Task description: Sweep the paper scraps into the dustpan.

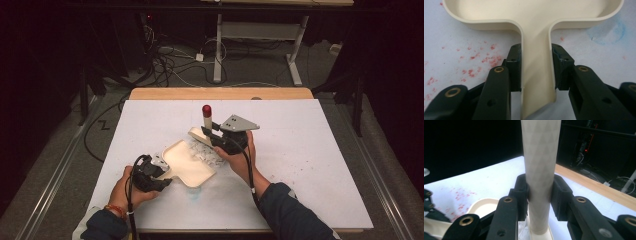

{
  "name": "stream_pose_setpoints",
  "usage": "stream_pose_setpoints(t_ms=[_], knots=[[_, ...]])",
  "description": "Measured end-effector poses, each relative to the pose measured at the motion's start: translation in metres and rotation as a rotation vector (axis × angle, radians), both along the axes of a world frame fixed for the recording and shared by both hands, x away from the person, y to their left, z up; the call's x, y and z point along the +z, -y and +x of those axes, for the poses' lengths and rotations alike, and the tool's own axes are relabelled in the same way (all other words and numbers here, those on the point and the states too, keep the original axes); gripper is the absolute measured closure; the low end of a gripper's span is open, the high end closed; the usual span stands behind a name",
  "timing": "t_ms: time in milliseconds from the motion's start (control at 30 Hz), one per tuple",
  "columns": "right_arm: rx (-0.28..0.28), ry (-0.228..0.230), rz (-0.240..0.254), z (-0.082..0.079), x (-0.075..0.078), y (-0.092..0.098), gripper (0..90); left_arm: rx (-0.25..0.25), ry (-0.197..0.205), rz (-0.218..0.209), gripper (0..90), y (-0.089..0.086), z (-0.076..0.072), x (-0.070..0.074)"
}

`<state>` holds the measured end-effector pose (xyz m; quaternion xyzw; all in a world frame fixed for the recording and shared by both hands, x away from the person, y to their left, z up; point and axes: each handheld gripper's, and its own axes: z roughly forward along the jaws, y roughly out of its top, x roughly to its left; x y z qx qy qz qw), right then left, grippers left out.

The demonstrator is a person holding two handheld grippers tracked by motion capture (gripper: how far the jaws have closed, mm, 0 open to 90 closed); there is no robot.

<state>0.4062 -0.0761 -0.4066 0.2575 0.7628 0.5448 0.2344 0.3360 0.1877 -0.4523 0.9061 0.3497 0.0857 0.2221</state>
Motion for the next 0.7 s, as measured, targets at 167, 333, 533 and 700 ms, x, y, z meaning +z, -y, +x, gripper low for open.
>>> stream_pose_setpoints(t_ms=[167, 333, 533, 700], knots=[[0.066, -0.003, 0.006, -0.012, 0.002, -0.012, 70.8, 0.001, 0.001, 0.000, 63.1, 0.001, 0.000, 0.000], [0.099, 0.019, -0.028, -0.020, 0.002, -0.023, 70.7, 0.005, 0.001, 0.002, 63.1, 0.002, -0.001, -0.001], [0.150, 0.017, 0.019, -0.022, 0.010, -0.022, 71.0, 0.022, 0.002, 0.008, 63.1, 0.005, -0.004, -0.003], [0.149, 0.027, 0.029, -0.024, 0.014, -0.018, 71.0, 0.022, 0.006, 0.008, 63.1, 0.005, -0.005, -0.003]])
